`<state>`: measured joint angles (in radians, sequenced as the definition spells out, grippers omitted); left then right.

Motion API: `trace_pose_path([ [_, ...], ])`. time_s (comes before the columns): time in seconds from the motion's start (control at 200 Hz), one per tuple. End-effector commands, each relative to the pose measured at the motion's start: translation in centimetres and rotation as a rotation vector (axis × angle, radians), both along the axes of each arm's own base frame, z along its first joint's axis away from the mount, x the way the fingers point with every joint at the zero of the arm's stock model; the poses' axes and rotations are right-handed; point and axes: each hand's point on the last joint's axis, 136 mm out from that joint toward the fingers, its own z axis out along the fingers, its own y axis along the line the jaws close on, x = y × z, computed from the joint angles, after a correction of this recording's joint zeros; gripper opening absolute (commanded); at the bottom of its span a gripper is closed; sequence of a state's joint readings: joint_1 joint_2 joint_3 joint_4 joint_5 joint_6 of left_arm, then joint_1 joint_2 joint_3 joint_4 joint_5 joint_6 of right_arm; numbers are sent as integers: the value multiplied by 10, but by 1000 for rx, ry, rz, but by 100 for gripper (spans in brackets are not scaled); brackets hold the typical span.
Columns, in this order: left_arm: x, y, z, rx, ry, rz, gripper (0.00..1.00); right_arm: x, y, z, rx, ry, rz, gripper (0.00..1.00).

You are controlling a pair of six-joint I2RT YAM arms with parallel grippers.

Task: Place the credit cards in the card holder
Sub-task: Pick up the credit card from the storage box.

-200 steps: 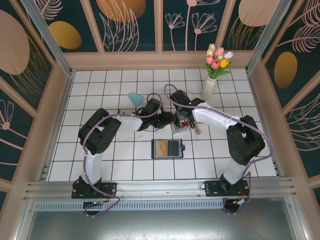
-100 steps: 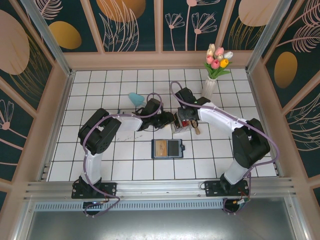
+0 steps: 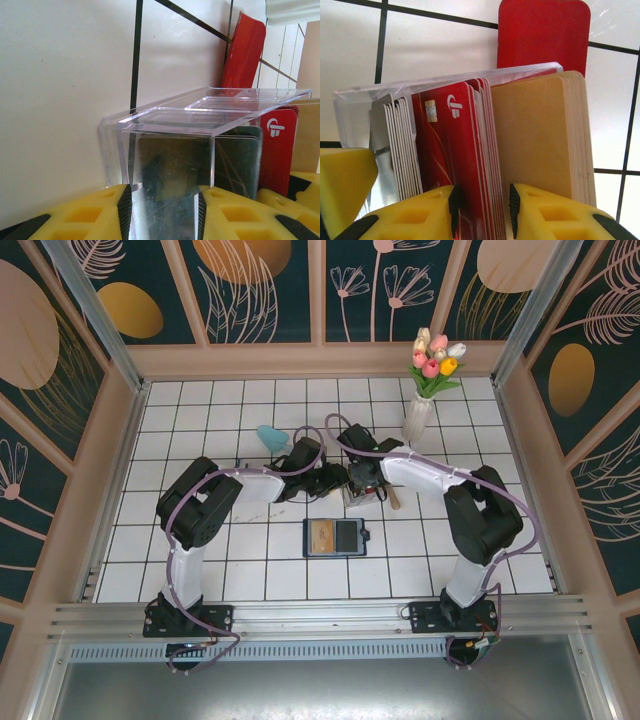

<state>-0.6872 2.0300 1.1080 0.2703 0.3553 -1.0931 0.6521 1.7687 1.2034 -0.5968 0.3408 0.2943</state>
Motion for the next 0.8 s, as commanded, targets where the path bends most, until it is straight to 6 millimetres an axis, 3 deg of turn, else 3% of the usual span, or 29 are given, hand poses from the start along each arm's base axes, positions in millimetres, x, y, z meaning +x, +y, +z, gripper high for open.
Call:
trace_pose_path([
  [0.0,-17,23,-37,115,83,11,38,2,-21,2,-128,-22,-40,35],
  [0.21,-17,22,-38,116,83,9,38,7,-21,27,-95,-85,-51,29],
  [0.791,-17,21,-38,115,83,7,38,7,-23,30,-107,-90,-59,28],
])
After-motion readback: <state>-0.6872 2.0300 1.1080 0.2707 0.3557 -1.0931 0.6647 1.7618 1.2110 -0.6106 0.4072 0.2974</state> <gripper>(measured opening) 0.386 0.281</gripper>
